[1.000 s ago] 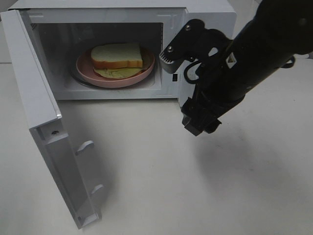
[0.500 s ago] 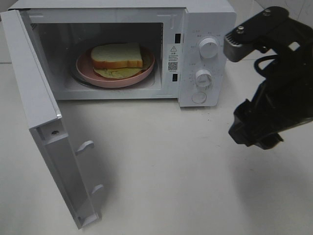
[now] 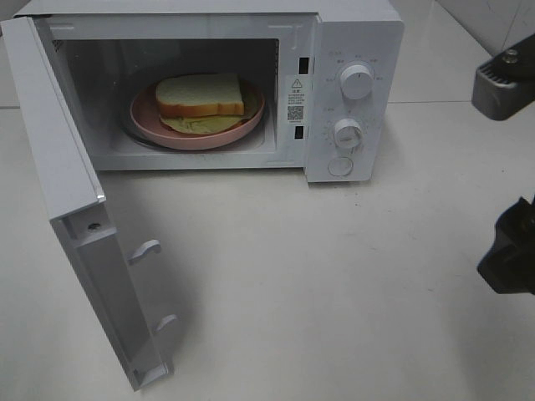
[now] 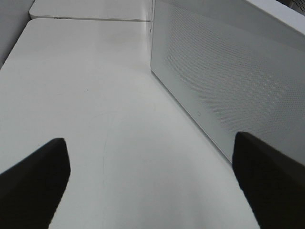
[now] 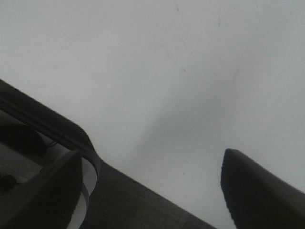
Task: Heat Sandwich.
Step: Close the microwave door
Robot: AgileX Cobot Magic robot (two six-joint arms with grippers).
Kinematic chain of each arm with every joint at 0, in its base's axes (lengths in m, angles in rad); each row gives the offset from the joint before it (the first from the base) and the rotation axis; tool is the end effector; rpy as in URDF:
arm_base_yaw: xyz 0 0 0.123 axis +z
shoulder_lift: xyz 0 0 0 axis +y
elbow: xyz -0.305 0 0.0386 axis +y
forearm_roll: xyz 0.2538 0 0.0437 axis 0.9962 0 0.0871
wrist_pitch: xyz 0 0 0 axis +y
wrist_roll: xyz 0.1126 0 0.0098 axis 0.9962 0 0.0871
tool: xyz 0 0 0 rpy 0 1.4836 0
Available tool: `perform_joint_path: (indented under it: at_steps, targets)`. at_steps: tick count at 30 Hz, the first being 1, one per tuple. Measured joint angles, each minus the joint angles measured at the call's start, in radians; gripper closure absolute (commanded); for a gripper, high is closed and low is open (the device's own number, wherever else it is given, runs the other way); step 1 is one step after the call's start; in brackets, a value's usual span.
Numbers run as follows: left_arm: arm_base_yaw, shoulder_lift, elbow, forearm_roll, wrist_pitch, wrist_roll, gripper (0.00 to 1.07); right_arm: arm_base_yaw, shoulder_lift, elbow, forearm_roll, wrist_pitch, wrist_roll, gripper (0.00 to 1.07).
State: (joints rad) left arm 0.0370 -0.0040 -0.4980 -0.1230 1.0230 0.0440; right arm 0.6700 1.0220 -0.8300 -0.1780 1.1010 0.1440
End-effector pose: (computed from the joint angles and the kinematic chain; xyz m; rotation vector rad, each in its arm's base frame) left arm -0.0011 -0.0119 0.2739 0.0100 1.9999 -0.0943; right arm 0.1457 0.0927 0.2938 -0.7799 2.6260 -0.0188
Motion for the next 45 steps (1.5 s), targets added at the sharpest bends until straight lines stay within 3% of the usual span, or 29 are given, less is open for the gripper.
perform_joint_path:
  at_steps: [7, 13, 19, 27, 40, 45]
  targets:
    - [0.0, 0.0, 0.0, 0.0, 0.0, 0.0, 0.19, -0.019, -0.106, 0.0, 0.009, 0.059, 0.0, 0.31]
    - [0.0, 0.0, 0.0, 0.0, 0.0, 0.0, 0.19, -0.167, -0.244, 0.0, 0.018, 0.082, -0.001, 0.31]
    - [0.0, 0.0, 0.0, 0.0, 0.0, 0.0, 0.19, -0.259, -0.365, 0.012, 0.019, 0.083, -0.006, 0.31]
    - [0.0, 0.0, 0.0, 0.0, 0.0, 0.0, 0.19, -0.442, -0.624, 0.169, 0.05, 0.046, -0.031, 0.31]
    - [0.0, 0.0, 0.0, 0.0, 0.0, 0.0, 0.19, -0.595, -0.902, 0.316, 0.081, -0.037, -0.042, 0.31]
    - [0.0, 0.0, 0.0, 0.0, 0.0, 0.0, 0.19, -0.629, -0.966, 0.323, 0.102, -0.053, -0.064, 0.31]
